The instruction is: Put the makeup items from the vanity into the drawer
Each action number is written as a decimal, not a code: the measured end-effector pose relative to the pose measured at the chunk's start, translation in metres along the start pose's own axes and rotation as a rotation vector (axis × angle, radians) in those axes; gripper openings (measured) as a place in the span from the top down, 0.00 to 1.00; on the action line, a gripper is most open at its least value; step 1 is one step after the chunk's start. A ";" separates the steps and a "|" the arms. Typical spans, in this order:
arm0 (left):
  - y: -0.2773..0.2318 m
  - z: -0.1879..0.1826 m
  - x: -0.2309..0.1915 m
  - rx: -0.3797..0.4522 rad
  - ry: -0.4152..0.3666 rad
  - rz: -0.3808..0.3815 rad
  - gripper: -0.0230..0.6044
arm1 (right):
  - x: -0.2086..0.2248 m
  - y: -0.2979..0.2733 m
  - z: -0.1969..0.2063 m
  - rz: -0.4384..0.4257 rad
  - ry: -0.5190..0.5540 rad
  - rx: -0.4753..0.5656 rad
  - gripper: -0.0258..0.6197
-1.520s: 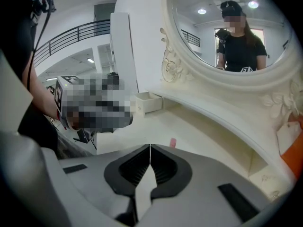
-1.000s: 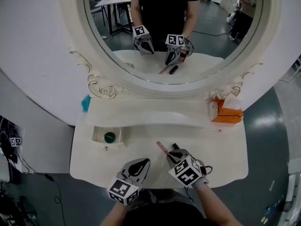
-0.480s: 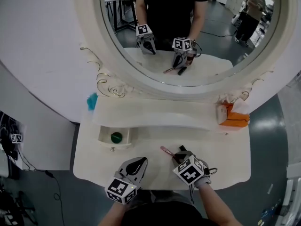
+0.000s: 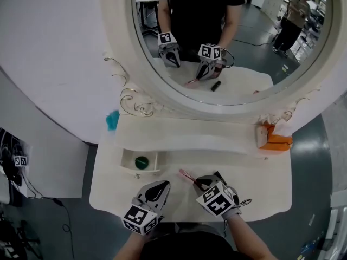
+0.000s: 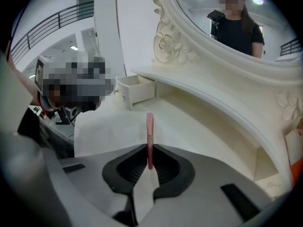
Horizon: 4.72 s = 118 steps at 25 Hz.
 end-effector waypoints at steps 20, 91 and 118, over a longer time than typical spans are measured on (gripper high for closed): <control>0.039 -0.016 -0.076 0.057 0.060 -0.051 0.94 | -0.036 -0.021 -0.133 -0.084 0.065 0.141 0.88; 0.069 -0.035 -0.137 0.072 0.079 0.041 0.94 | -0.050 -0.101 -0.197 -0.035 0.072 -0.069 0.88; 0.052 -0.031 -0.116 0.054 0.066 0.024 0.94 | -0.053 -0.059 -0.197 -0.041 0.040 0.174 0.93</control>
Point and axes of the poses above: the fingertips, and each gripper's own axes: y backward along the fingers, x to its right, z out of its underside, the point moved 2 cm from there along y, backward along the fingers, and after that the axes turned 5 degrees about y, right-handed, at the moved point
